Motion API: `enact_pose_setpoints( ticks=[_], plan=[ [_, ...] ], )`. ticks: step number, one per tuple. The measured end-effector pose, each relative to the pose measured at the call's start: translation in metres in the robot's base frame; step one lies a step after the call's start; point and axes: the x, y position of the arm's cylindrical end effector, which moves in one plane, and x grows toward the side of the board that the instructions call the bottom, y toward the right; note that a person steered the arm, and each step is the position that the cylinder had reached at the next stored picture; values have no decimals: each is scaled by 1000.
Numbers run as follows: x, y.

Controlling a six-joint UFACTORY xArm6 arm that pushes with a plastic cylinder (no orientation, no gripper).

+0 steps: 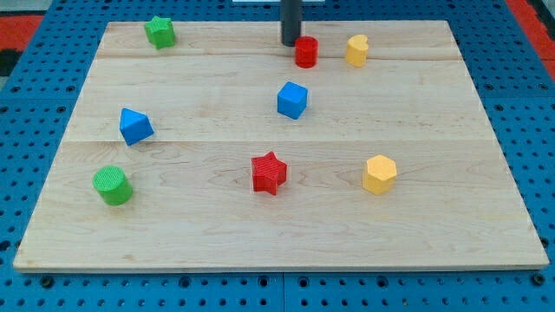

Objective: Slide the red circle closer to the yellow heart

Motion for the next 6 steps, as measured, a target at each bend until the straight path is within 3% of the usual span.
enact_pose_setpoints(
  ticks=[2,4,6],
  plan=[
    [-3,-6],
    [37,-37],
    [41,16]
  ],
)
